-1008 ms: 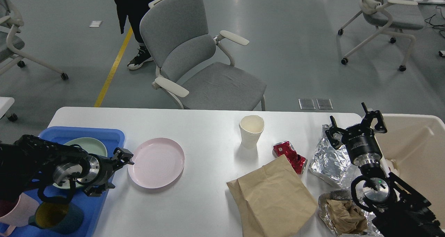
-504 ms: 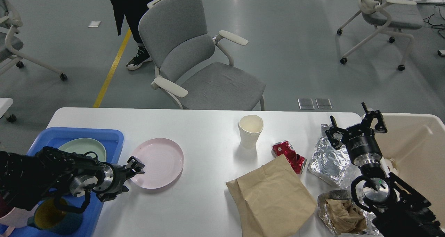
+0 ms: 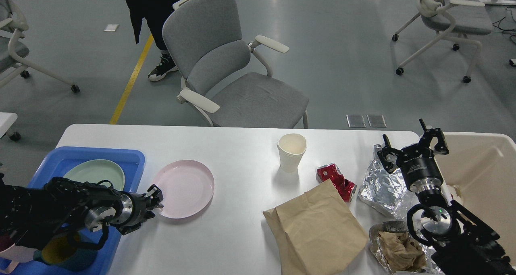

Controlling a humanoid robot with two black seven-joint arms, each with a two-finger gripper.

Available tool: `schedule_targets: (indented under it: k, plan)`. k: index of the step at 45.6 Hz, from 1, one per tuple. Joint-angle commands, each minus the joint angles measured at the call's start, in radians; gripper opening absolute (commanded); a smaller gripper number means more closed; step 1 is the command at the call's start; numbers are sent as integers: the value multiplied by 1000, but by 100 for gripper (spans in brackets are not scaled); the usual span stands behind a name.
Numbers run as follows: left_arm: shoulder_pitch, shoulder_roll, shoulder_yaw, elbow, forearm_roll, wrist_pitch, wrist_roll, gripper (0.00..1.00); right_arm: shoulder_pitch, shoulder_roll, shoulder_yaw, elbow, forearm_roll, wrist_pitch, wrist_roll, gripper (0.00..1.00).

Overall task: Tidy desktop
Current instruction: 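Lower the left gripper to the pink plate rim and grasp it, then lift the pink plate and set it onto the green plate on the tray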

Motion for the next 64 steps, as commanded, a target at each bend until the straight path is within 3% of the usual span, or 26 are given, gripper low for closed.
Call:
schedule_targets:
  k: [1,12,22,36,48,52,57,64]
  plan:
    - [3,0,-1,10,-2,-5,0,16,0,0,0,0,0,0,0,100]
    - [-2,1,-1,6,-3,-11,2,12,0,0,0,0,0,0,0,100]
    - [-2,5,-1,6,-5,-25,2,0,0,0,0,0,0,0,0,100]
    - [-16,8,-11,-5,-11,-26,2,0,0,0,0,0,0,0,0,100]
    - [-42,18,-6,-14,-11,-97,6,0,0,0,0,0,0,0,0,100]
    - [-97,64,8,-83,-12,-97,44,0,0,0,0,0,0,-1,0,100]
    - [-230,146,52,-240,-15,-89,150,0,0,0,0,-2,0,0,0,100]
    - [-482,219,196,-415,-35,-95,161,0,0,0,0,-2,0,0,0,100]
